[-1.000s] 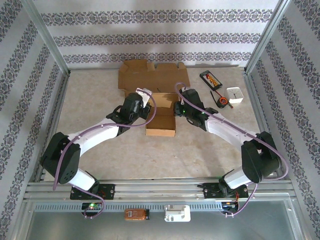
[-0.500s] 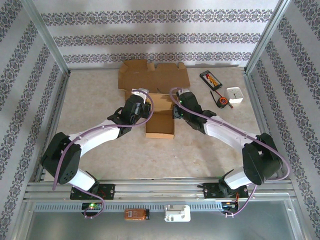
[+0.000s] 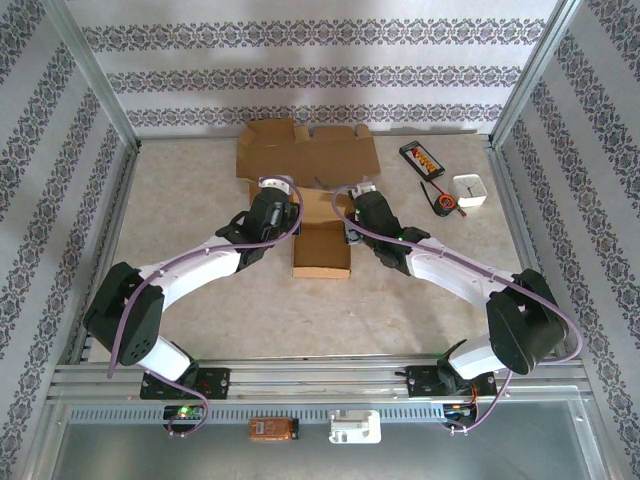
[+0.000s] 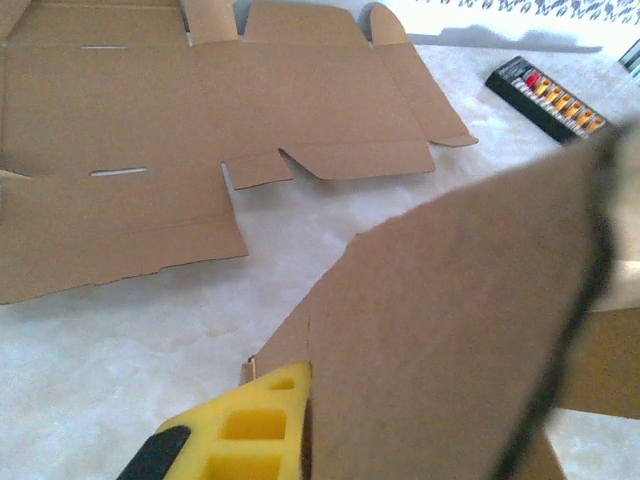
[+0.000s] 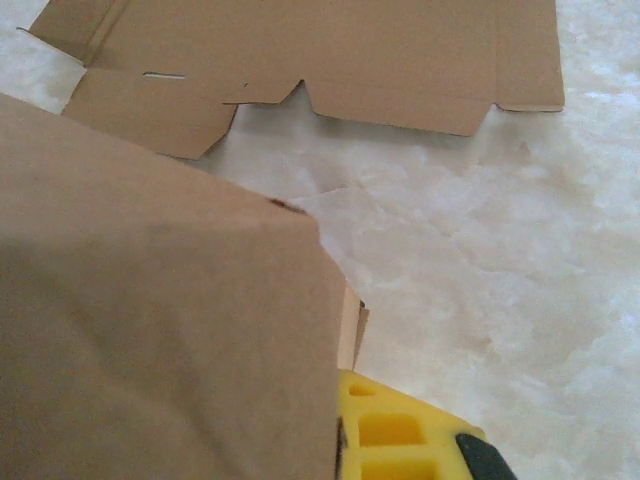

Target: Fold the paper box

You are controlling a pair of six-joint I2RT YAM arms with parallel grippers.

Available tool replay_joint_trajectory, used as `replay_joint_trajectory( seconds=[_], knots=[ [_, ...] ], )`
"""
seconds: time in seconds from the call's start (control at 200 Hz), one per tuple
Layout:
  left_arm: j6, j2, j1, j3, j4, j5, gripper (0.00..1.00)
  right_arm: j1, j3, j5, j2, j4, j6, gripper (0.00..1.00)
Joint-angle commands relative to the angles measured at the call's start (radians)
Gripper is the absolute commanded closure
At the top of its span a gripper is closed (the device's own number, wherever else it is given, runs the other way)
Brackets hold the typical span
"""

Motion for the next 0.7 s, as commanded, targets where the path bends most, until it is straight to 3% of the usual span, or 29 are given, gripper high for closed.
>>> replay_joint_trajectory(
  seconds=[0.0,0.695],
  knots=[
    [-0.097,0.006,-0.018,-0.053,0.027,0.128,0.94,0.033,-0.04,-0.023,-0.013,0.03,-0.015,0.95],
    [-0.231,-0.057,-0.031,-0.284,0.063,0.173,0.9,0.144,-0.222,0.06,-0.048,0.13,0.148,0.92]
  ],
)
